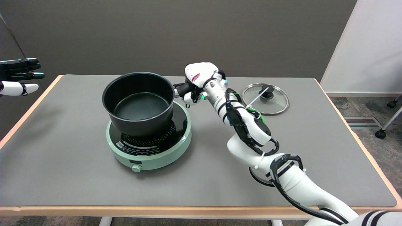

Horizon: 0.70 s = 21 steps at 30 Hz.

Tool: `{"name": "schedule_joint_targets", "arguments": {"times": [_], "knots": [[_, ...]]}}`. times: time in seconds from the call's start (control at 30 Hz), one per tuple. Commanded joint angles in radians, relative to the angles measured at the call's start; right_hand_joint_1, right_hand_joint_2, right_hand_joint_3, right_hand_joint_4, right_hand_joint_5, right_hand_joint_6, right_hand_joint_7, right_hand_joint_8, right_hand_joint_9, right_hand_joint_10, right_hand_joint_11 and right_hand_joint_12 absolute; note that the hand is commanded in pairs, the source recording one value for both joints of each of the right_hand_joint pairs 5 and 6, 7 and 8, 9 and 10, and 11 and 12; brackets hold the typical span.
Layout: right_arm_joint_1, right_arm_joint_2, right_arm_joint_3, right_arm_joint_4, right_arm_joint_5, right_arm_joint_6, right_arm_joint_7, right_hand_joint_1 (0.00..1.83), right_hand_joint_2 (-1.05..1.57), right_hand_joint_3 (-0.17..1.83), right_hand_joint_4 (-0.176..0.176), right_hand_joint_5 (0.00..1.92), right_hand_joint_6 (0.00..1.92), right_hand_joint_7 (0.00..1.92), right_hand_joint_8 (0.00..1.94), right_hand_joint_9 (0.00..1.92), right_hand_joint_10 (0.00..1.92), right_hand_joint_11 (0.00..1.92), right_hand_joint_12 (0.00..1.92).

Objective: Place the pot onto the induction cooker.

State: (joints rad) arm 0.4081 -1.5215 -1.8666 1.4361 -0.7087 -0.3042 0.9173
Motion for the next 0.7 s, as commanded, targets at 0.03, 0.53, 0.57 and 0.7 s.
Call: {"name": "schedule_joint_targets", "arguments": {"times": [0.03,0.53,0.57,0.7], "knots": [[0.063,-0.014,-0.017,-0.056,0.107,-0.09,-0.098,1.11,0.82,0.71,-0.103,1.62,1.62,1.62,1.62,1.62,1.62,1.62,1.62],[-0.005,-0.024,-0.033,0.055,0.053,-0.172,-0.163,1.11,0.83,0.71,-0.103,1.61,1.61,1.61,1.61,1.61,1.61,1.61,1.61],[-0.013,-0.025,-0.034,0.062,0.043,-0.175,-0.163,1.12,0.82,0.71,-0.103,1.61,1.61,1.61,1.61,1.61,1.61,1.61,1.61],[-0.033,-0.026,-0.034,0.074,0.029,-0.179,-0.163,1.11,0.83,0.71,-0.104,1.61,1.61,1.61,1.61,1.61,1.61,1.61,1.61]]}}
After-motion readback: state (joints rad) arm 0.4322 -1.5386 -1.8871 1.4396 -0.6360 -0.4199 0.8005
